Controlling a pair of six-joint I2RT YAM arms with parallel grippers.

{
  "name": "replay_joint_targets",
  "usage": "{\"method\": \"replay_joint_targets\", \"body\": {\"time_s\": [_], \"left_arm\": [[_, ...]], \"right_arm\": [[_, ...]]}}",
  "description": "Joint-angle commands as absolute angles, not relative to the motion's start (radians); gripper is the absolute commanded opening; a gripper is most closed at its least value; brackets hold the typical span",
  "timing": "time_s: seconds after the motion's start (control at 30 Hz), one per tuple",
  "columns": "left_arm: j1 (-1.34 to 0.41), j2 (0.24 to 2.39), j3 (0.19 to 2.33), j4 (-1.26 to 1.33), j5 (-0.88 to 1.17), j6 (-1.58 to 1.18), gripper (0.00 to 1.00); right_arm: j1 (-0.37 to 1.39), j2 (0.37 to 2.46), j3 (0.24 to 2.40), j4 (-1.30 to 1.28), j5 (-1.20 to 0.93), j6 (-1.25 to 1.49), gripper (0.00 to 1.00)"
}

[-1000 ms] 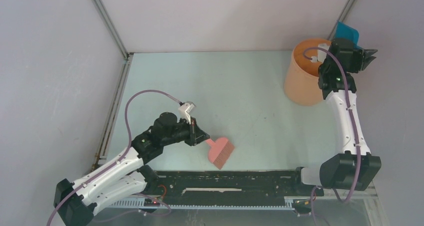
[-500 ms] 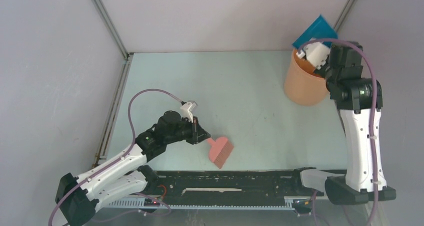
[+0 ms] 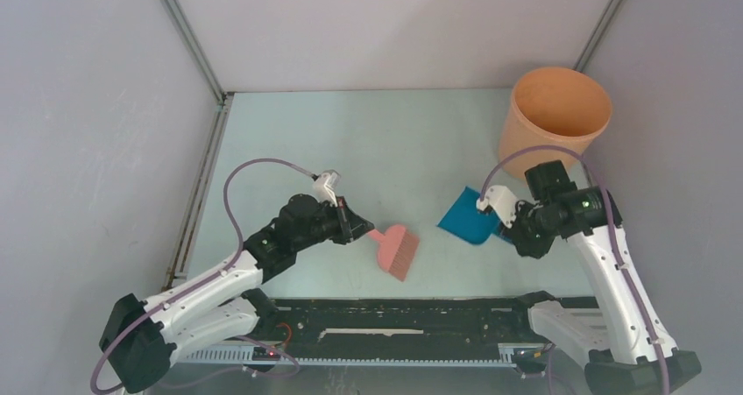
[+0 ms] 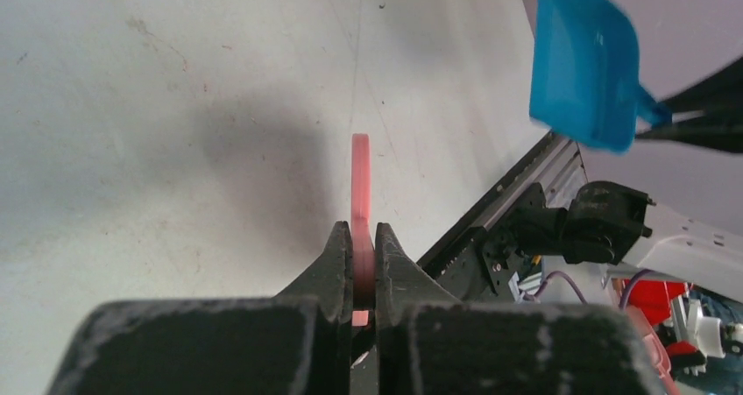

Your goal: Sweep away the paper scraps from the table

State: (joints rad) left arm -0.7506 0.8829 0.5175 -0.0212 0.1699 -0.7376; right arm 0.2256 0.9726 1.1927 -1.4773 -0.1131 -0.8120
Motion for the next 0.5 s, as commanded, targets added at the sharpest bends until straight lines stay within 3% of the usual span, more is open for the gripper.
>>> {"method": "replay_joint_targets", "body": {"time_s": [0.0, 0.3, 0.37, 0.47], "left_arm": [[-0.753, 0.925, 0.483, 0.117, 0.139, -0.824, 0.0], [-0.754, 1.058, 0.378, 0.308, 0.179, -0.999, 0.01], [-0.754, 1.087, 0.381, 0.305, 0.176, -0.988, 0.02], [-0.754, 1.128, 0.411, 0.213, 0.137, -0.935, 0.04]], "right_arm": [[0.245, 0.916, 1.079, -1.517, -0.236, -0.86, 0.04], [0.337, 0.9, 0.747, -1.345, -0.124, -0.844, 0.09], [0.34, 0.902, 0.745, -1.331, -0.152, -0.84, 0.16], [0.349, 0.912, 0.733, -1.297, -0.175, -0.834, 0.36]]}}
